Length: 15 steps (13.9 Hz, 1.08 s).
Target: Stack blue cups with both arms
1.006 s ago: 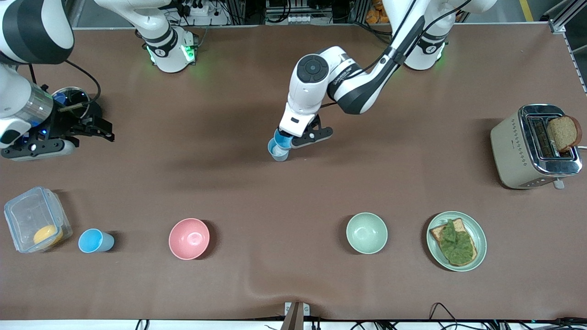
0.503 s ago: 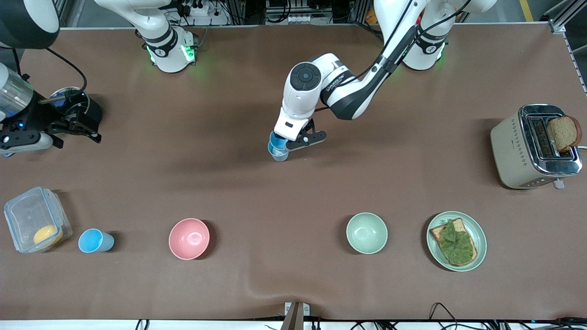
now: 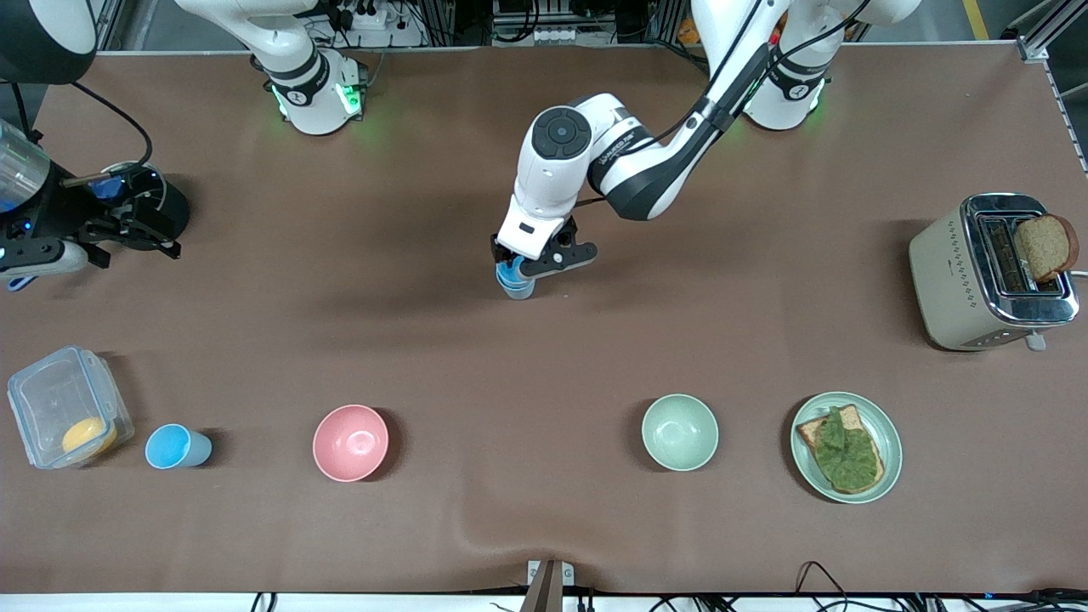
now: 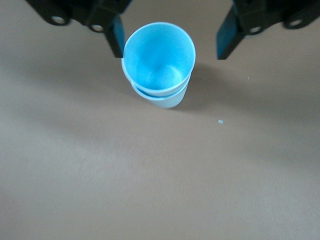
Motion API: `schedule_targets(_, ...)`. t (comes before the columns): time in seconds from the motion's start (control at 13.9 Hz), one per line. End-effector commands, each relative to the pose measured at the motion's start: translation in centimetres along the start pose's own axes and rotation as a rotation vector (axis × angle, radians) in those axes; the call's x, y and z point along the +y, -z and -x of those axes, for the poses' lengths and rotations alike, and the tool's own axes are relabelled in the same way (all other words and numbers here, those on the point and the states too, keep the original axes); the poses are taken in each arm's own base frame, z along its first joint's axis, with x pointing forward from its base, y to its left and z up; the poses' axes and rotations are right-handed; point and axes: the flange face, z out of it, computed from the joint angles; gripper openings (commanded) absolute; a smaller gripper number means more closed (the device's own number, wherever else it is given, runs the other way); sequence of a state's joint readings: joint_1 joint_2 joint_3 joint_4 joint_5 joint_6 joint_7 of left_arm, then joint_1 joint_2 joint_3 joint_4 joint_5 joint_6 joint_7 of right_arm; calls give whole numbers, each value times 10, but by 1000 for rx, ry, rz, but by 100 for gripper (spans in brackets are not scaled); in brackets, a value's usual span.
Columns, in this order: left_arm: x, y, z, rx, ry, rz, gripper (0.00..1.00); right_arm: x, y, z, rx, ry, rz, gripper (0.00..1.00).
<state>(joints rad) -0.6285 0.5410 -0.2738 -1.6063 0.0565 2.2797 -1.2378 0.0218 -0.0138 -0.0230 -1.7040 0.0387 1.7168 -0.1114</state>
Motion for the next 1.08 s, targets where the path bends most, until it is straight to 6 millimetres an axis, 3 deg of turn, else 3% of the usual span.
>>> schedule_targets(0.0, -9, 42, -33, 72, 11, -61, 100, 3, 11, 2, 3, -6, 7, 100)
schedule_targets(0.29, -83, 92, -134, 45, -72, -180, 100, 8, 14, 4, -7, -8, 6, 100)
schedule_targets(0.5, -164, 131, -221, 41, -87, -217, 100, 8, 13, 4, -10, -7, 6, 100)
schedule_targets(0.65, -219, 155, -265, 38, -99, -224, 100, 7, 14, 4, -10, -7, 6, 100)
schedule_targets(0.79, -255, 170, -277, 37, -47, -227, 100, 5, 16, 3, -8, -11, 4, 100)
schedule_targets(1.01, -270, 185, -258, 45, 8, -213, 100, 7, 16, 4, -11, -8, 4, 100)
